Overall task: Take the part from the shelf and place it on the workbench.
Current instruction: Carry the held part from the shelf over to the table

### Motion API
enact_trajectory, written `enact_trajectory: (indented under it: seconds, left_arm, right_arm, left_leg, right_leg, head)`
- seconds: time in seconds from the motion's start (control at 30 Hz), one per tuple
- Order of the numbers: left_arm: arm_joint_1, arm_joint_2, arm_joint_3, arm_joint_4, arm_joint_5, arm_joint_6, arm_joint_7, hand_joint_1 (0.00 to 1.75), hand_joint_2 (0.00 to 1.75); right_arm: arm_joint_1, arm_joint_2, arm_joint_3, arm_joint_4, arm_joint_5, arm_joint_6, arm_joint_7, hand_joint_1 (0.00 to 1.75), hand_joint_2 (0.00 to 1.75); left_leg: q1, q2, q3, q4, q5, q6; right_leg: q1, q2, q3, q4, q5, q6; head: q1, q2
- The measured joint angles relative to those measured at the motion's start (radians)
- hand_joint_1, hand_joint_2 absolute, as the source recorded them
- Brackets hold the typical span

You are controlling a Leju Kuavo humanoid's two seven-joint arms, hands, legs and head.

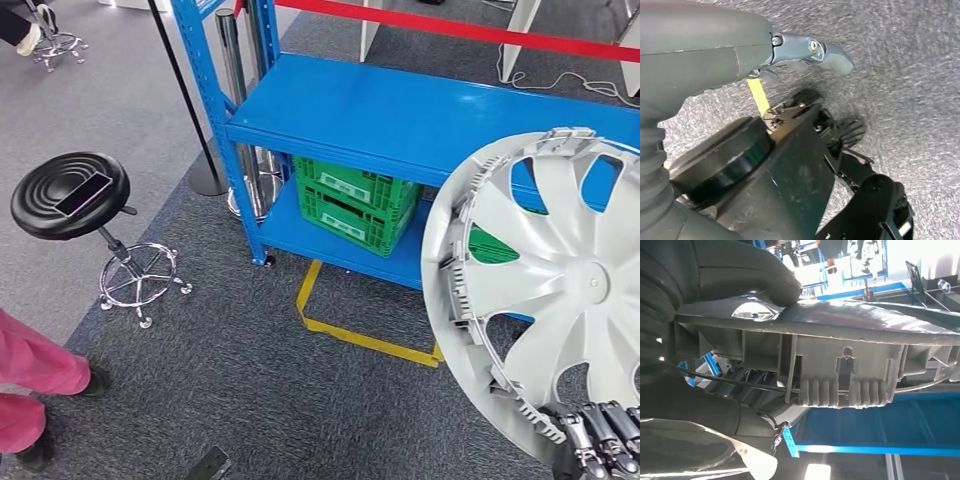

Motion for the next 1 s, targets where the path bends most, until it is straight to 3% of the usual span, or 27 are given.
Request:
enact_trajectory:
  seconds: [0.07,0.13,0.2,0.23,0.27,0.33,0.4,0.47,0.53,0.57,0.63,0.7,0.73,0.77,0.8,0.87,0.93,0.97,1.0]
  left_arm:
    - [0.001,-0.002,0.0,0.0,-0.004,0.001,0.0,0.0,1.75]
    - [0.0,-0.004,0.0,0.0,-0.008,0.001,0.0,0.0,1.75]
    - [0.0,-0.006,0.0,0.0,-0.01,0.001,0.001,0.0,1.75]
    - [0.0,-0.007,0.0,0.0,-0.011,0.001,0.001,0.0,1.75]
    - [0.0,-0.007,0.0,0.0,-0.012,0.001,0.001,0.0,1.75]
    - [-0.001,-0.007,0.0,0.0,-0.016,0.001,0.001,0.0,1.75]
    - [-0.003,-0.007,0.0,0.0,-0.02,0.001,0.001,0.0,1.75]
    - [-0.004,-0.008,0.0,0.0,-0.024,0.001,0.001,0.0,1.75]
    - [-0.003,-0.009,0.0,0.0,-0.027,0.001,0.001,0.0,1.75]
    - [-0.002,-0.009,0.0,0.0,-0.029,0.001,0.001,0.0,1.75]
    - [-0.002,-0.009,0.0,0.0,-0.032,0.0,0.001,0.0,1.75]
    - [-0.002,-0.01,0.0,0.0,-0.033,0.0,0.001,0.0,1.75]
    - [-0.003,-0.01,0.0,0.0,-0.033,0.0,0.001,0.0,1.75]
    - [-0.003,-0.01,0.0,0.0,-0.034,0.0,0.001,0.0,1.75]
    - [-0.003,-0.01,0.0,0.0,-0.034,0.0,0.001,0.0,1.75]
    - [-0.005,-0.009,0.0,0.0,-0.035,0.0,0.001,0.0,1.75]
    - [-0.009,-0.007,0.0,-0.001,-0.036,0.0,0.001,0.0,1.75]
    - [-0.011,-0.006,0.0,-0.001,-0.036,0.0,0.001,0.0,1.75]
    - [-0.012,-0.006,0.0,-0.001,-0.036,0.0,0.0,0.0,1.75]
  right_arm:
    - [0.0,-0.006,0.0,-0.001,0.0,0.0,0.011,1.75,1.75]
    - [-0.001,-0.014,-0.001,-0.002,0.0,0.0,0.021,1.75,1.75]
    - [-0.003,-0.018,-0.001,-0.002,0.0,0.0,0.026,1.75,1.75]
    - [-0.003,-0.021,-0.002,-0.002,0.0,0.0,0.027,1.75,1.75]
    - [-0.003,-0.023,-0.002,-0.002,0.0,0.0,0.028,1.75,1.75]
    - [-0.006,-0.025,-0.003,-0.002,0.0,0.0,0.027,1.75,1.75]
    - [-0.012,-0.026,-0.004,-0.003,0.0,0.0,0.027,1.75,1.75]
    - [-0.017,-0.026,-0.005,-0.003,0.0,0.0,0.027,1.75,1.75]
    - [-0.018,-0.026,-0.008,-0.004,0.0,0.0,0.027,1.75,1.75]
    - [-0.019,-0.026,-0.01,-0.004,0.0,0.0,0.027,1.75,1.75]
    - [-0.022,-0.027,-0.012,-0.004,0.0,0.0,0.028,1.75,1.75]
    - [-0.023,-0.027,-0.013,-0.004,0.0,0.0,0.029,1.75,1.75]
    - [-0.023,-0.027,-0.014,-0.004,0.0,0.0,0.03,1.75,1.75]
    - [-0.023,-0.027,-0.014,-0.004,0.0,0.0,0.032,1.75,1.75]
    - [-0.024,-0.027,-0.014,-0.004,0.0,0.0,0.035,1.75,1.75]
    - [-0.023,-0.027,-0.014,-0.004,0.0,0.0,0.038,1.75,1.75]
    - [-0.023,-0.027,-0.014,-0.004,0.0,0.0,0.039,1.75,1.75]
    - [-0.023,-0.027,-0.014,-0.004,0.0,0.0,0.039,1.75,1.75]
    - [-0.023,-0.027,-0.014,-0.004,0.0,0.0,0.039,1.75,1.75]
  left_leg:
    - [0.004,0.003,-0.012,-0.012,0.023,0.01]
    - [0.008,0.006,-0.03,-0.018,0.043,0.021]
    - [0.007,0.007,-0.055,-0.009,0.057,0.024]
    - [0.007,0.008,-0.069,-0.003,0.063,0.023]
    - [0.007,0.009,-0.083,0.005,0.068,0.022]
    - [0.009,0.008,-0.11,0.026,0.074,0.017]
    - [0.008,0.007,-0.135,0.047,0.08,0.008]
    - [0.007,0.005,-0.152,0.06,0.093,-0.004]
    - [0.01,0.004,-0.163,0.064,0.102,-0.016]
    - [0.011,0.003,-0.171,0.074,0.086,-0.021]
    - [0.014,0.003,-0.194,0.148,0.001,-0.031]
    - [0.016,0.003,-0.217,0.279,-0.093,-0.035]
    - [0.016,0.003,-0.218,0.329,-0.111,-0.035]
    - [0.015,0.003,-0.206,0.35,-0.106,-0.033]
    - [0.014,0.003,-0.177,0.335,-0.081,-0.029]
    - [0.008,0.003,-0.074,0.211,-0.03,-0.015]
    - [-0.001,0.004,0.032,0.053,-0.033,-0.001]
    - [-0.004,0.004,0.059,0.007,-0.042,0.004]
    - [-0.007,0.004,0.065,-0.014,-0.042,0.007]
  right_leg:
    - [-0.001,0.005,-0.017,0.01,-0.019,0.012]
    - [-0.002,0.013,-0.049,0.093,-0.098,0.019]
    - [-0.003,0.017,-0.081,0.228,-0.175,0.025]
    - [-0.004,0.018,-0.085,0.273,-0.185,0.028]
    - [-0.006,0.017,-0.073,0.285,-0.174,0.031]
    - [-0.013,0.017,0.005,0.195,-0.121,0.036]
    - [-0.014,0.022,0.097,0.062,-0.107,0.039]
    - [-0.009,0.026,0.126,0.009,-0.119,0.032]
    - [-0.006,0.023,0.111,0.008,-0.107,0.014]
    - [-0.006,0.021,0.101,0.008,-0.098,0.002]
    - [-0.006,0.014,0.077,0.006,-0.077,-0.019]
    - [-0.001,0.01,0.047,0.007,-0.054,-0.028]
    - [0.001,0.008,0.032,0.008,-0.043,-0.03]
    - [0.003,0.007,0.017,0.009,-0.032,-0.03]
    - [0.005,0.006,0.001,0.011,-0.021,-0.03]
    - [0.007,0.006,-0.025,0.015,0.001,-0.028]
    - [0.008,0.005,-0.039,0.015,0.023,-0.022]
    - [0.007,0.003,-0.042,0.012,0.035,-0.017]
    - [0.006,0.001,-0.043,0.007,0.048,-0.012]
  head:
    - [0.002,0.0]
    - [0.007,0.0]
    - [0.012,0.0]
    - [0.013,0.0]
    - [0.013,0.0]
    - [0.013,0.0]
    - [0.013,0.0]
    - [0.013,0.0]
    - [0.013,0.0]
    - [0.012,0.0]
    - [0.008,0.0]
    - [0.005,0.0]
    - [0.005,0.0]
    - [0.005,0.0]
    - [0.005,0.0]
    - [0.005,0.0]
    - [0.006,0.0]
    - [0.005,0.0]
    - [0.005,0.0]
